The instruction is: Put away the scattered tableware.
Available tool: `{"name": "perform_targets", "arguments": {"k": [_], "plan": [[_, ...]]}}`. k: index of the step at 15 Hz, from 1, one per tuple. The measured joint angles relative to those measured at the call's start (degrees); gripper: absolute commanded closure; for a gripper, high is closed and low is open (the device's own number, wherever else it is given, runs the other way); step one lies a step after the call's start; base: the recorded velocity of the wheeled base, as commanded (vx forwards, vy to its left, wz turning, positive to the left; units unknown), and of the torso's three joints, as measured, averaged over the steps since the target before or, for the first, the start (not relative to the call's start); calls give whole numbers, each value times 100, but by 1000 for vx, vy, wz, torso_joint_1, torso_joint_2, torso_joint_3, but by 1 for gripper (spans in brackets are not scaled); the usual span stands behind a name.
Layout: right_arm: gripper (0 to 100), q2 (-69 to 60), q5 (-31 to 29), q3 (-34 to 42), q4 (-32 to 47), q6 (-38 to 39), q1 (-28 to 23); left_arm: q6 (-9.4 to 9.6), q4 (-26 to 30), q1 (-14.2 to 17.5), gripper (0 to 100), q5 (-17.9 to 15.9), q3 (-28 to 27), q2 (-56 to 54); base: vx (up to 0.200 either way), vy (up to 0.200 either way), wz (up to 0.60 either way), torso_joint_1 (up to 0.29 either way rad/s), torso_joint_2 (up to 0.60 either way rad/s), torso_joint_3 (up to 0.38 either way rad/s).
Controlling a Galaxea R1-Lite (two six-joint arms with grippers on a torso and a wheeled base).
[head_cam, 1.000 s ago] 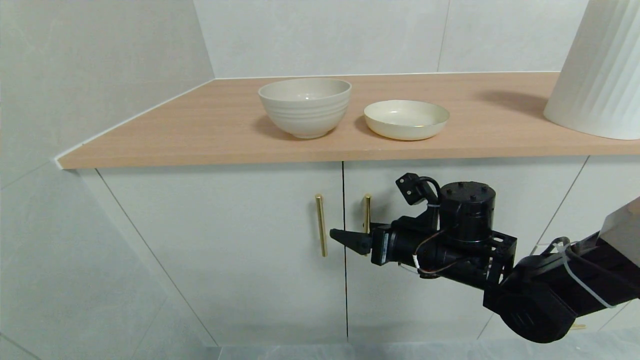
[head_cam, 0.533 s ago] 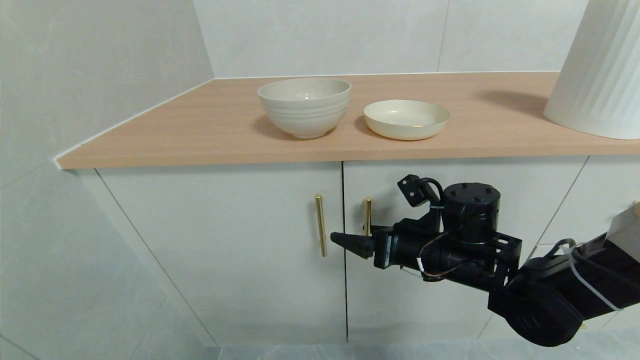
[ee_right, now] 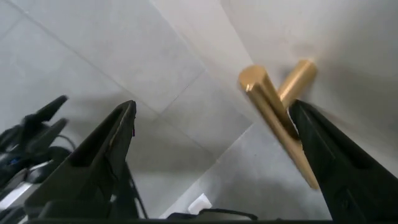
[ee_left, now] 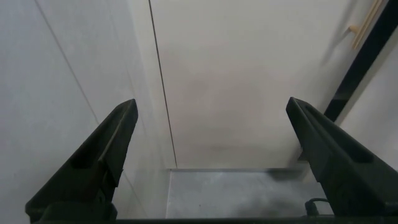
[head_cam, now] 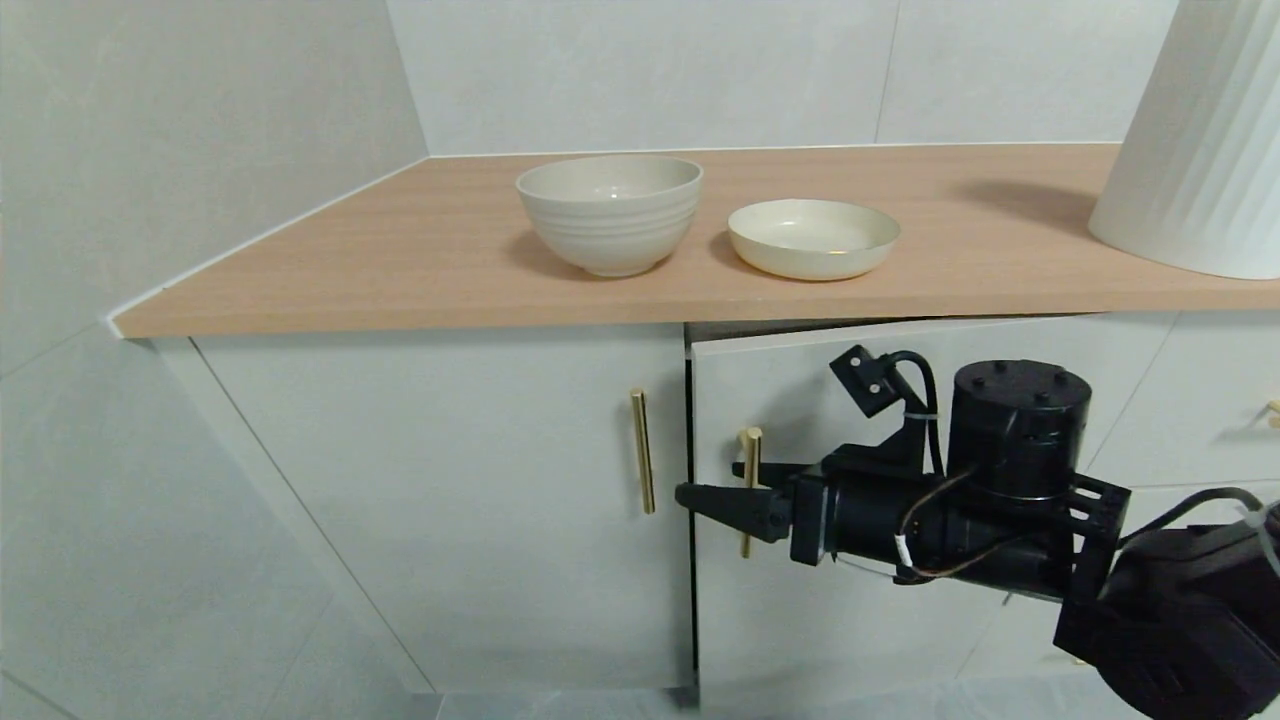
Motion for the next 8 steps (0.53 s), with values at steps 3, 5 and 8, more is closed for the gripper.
{"name": "perform_targets", "arguments": {"k": [3,5,8], "plan": [[0,-419,511,463,13,10,2,0,-2,0,0,-2,0,0,0,0,0,0,0,0],[0,-599,664,652,18,21,23,2,-2,0,0,0,0,0,0,0,0,0,0,0],[0,-702,873,772,11,43,83,0,-2,0,0,2,0,0,0,0,0,0,0,0]]}}
